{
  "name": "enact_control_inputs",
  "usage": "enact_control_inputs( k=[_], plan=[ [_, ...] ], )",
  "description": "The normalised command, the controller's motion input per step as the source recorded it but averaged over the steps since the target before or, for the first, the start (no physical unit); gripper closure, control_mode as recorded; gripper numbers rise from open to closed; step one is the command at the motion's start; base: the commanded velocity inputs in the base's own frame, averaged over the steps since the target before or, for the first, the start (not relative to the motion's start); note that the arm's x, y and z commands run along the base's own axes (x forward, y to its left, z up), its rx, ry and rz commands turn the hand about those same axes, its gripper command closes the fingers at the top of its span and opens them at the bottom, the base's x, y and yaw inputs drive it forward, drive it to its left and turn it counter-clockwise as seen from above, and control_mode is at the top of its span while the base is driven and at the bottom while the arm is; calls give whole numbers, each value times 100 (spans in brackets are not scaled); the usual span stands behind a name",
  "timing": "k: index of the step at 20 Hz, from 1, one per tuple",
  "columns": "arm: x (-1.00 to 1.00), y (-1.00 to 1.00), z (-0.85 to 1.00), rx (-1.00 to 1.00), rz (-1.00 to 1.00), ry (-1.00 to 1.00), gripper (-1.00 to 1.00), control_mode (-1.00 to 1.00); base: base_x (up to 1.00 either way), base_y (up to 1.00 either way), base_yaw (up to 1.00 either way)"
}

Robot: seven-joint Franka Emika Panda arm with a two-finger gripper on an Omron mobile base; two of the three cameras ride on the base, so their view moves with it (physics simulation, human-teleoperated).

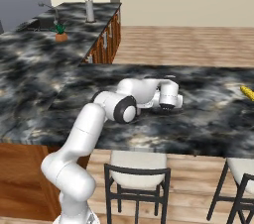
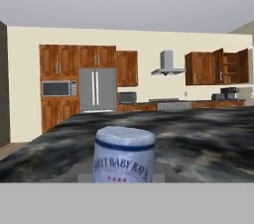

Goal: Move the condiment bottle and oil and vinegar bottle from the cabinet to the dining counter.

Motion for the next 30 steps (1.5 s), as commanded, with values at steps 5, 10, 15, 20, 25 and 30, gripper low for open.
enact_control_inputs(
  k=[5,10,15,20,25,30],
  plan=[
    [-2,0,-45,0,0,-10,100,-100,0,0,0],
    [-1,0,-44,2,0,-18,-100,-100,0,0,0],
    [-2,-1,-23,3,0,-11,-100,-100,0,0,0],
    [-2,0,-3,2,0,-4,-100,-100,0,0,0],
    [-2,-4,5,4,0,-1,-100,-100,0,0,0],
    [0,-9,24,0,0,0,-100,-100,0,0,0]
  ],
)
